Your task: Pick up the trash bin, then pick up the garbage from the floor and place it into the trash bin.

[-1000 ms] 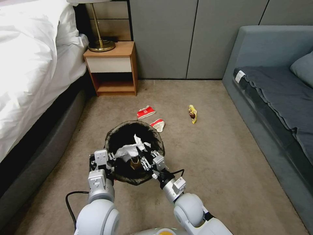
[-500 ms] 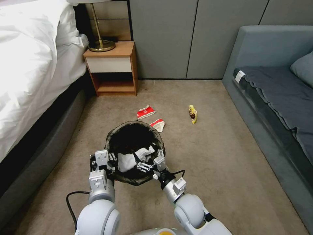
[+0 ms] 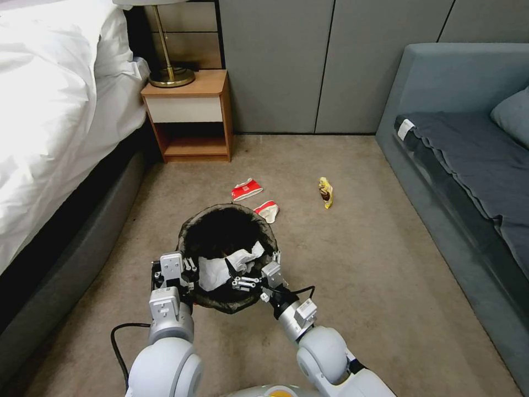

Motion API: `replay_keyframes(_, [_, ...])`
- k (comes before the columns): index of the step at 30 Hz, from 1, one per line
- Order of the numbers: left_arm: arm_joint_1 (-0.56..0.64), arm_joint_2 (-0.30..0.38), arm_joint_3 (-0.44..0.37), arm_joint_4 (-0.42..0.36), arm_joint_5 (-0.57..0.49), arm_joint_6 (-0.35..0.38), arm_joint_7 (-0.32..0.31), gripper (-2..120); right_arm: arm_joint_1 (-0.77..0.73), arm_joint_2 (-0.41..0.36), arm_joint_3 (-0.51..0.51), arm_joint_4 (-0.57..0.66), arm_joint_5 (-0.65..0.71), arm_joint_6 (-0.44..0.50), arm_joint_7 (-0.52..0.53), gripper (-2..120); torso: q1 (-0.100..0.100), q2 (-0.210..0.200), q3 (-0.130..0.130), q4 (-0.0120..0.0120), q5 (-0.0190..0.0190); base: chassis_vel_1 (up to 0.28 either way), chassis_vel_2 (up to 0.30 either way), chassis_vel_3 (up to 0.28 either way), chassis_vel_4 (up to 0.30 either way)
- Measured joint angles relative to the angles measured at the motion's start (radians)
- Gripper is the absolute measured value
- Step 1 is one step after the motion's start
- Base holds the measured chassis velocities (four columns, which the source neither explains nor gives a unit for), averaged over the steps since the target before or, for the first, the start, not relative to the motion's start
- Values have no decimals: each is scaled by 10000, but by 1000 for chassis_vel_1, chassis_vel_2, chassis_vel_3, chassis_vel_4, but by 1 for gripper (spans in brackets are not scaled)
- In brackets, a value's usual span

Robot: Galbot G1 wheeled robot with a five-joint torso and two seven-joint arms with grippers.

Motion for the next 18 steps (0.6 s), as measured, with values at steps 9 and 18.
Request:
replay_keyframes(9, [-64,9,-55,135,-18,0,5,0,-166,34,311,684,-250,100,106,100,0,0,0,0,0,0,0,0,0])
replay_keyframes(18, [-177,9,-185,341,-82,0,5,0,-1239,340,1831,3037,-1134,365,565,100,0,1,0,0,0,0,0,0,0])
